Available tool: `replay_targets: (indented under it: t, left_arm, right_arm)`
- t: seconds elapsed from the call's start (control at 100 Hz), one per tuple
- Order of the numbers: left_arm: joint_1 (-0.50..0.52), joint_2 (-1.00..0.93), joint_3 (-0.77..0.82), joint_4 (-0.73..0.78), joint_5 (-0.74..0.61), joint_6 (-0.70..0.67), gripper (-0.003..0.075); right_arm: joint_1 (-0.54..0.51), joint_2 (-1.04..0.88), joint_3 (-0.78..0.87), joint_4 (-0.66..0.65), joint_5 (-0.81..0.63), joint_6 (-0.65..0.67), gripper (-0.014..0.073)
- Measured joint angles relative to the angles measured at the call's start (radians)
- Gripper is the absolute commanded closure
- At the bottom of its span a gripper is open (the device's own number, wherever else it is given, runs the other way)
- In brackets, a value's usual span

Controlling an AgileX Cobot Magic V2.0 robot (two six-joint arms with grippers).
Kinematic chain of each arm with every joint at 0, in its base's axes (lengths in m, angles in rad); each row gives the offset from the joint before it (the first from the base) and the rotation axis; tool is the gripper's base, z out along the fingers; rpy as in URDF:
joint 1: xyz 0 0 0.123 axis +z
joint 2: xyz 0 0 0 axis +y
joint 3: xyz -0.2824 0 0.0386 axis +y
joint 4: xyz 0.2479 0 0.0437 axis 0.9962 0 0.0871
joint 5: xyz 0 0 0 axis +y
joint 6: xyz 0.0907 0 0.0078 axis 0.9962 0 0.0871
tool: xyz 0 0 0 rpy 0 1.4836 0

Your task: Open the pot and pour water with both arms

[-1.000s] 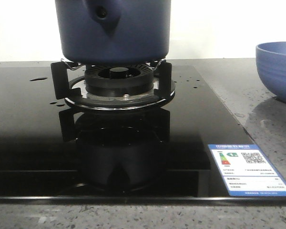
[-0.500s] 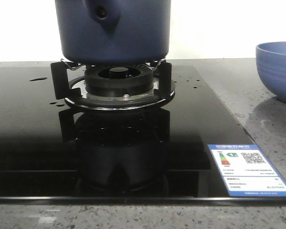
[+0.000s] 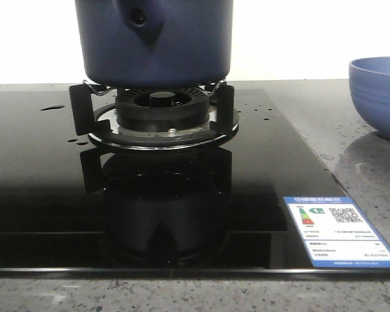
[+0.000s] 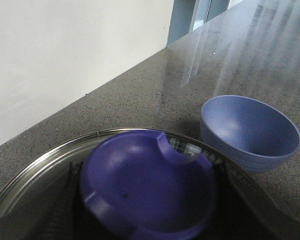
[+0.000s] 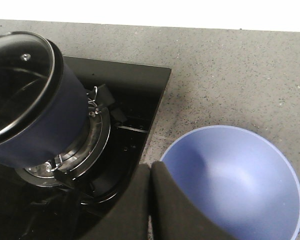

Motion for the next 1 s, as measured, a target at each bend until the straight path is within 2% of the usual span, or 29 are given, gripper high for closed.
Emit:
replay_targets:
  t: [1.0]
  left_arm:
    - [0.000, 0.010, 0.000, -0.007, -0.004, 0.000, 0.0353]
  right_arm:
    - [0.000, 0.000, 0.000, 0.000, -0.006, -0.002, 0.0667]
